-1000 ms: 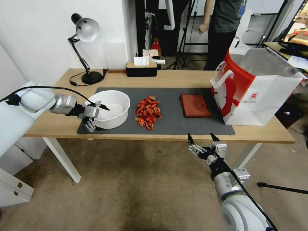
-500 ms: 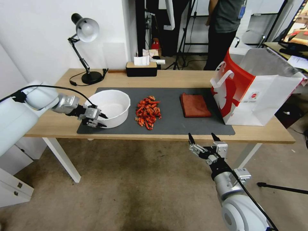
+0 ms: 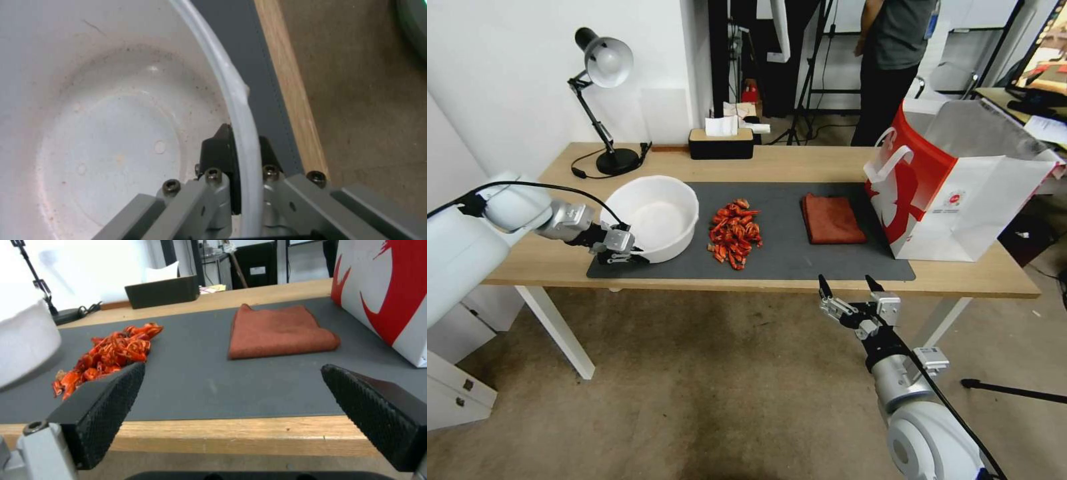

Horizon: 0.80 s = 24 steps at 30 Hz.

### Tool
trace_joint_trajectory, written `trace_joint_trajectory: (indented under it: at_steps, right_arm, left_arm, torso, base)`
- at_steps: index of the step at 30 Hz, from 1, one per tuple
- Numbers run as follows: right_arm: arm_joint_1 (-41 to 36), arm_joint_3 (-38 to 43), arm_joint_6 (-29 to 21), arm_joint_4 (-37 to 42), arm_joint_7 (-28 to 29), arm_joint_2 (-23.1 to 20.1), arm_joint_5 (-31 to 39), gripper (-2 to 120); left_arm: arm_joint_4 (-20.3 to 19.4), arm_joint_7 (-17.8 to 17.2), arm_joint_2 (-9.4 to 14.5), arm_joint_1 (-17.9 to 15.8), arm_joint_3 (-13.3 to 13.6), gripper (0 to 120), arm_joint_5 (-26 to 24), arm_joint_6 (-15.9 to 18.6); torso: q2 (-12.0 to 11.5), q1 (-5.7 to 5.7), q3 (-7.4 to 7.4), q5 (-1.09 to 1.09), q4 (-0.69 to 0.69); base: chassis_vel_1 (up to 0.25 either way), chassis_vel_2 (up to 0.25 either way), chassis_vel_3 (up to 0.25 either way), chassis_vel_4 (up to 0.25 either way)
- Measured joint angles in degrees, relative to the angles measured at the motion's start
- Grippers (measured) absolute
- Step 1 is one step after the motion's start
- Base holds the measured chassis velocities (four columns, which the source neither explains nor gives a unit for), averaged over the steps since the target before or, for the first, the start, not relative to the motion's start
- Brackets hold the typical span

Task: Sweep shrimp from table into container with towel, then put container into takeout bag.

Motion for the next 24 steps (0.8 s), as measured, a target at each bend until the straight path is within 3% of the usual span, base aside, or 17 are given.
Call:
trace_joint_trajectory:
  at_steps: [15,20,23,24]
  right_arm:
    - [0.66,-0.02,-0.16,-0.56,0.02,-0.21,0.51,100]
    - [0.8,-0.06,-0.18,-0.66,-0.02,-0.2,0.52,100]
    - [0.95,-0.09,-0.19,-0.73,-0.05,-0.32,0.55,100]
    - [0.95,-0.09,-0.19,-0.73,-0.05,-0.32,0.55,100]
  left_arm:
    - [-0.16,-0.01,0.38,0.93,-0.18,0,0.02,-0.48]
    - [-2.47,-0.48,1.61,3.51,-3.54,0,0.01,-1.71]
    - [-5.48,-0.46,3.96,7.97,-9.21,0,0.99,-4.11]
    - [-5.48,-0.46,3.96,7.97,-9.21,0,0.99,-4.11]
  torso:
    - [0.0,0.0,0.0,0.0,0.0]
    - [0.0,0.0,0.0,0.0,-0.02]
    - [0.0,0.0,-0.01,-0.01,0.0]
    - [0.0,0.0,-0.01,-0.01,0.0]
  base:
    - [0.0,0.0,0.0,0.0]
    - [0.0,0.0,0.0,0.0]
    - [0.0,0.0,0.0,0.0]
    - [0.0,0.0,0.0,0.0]
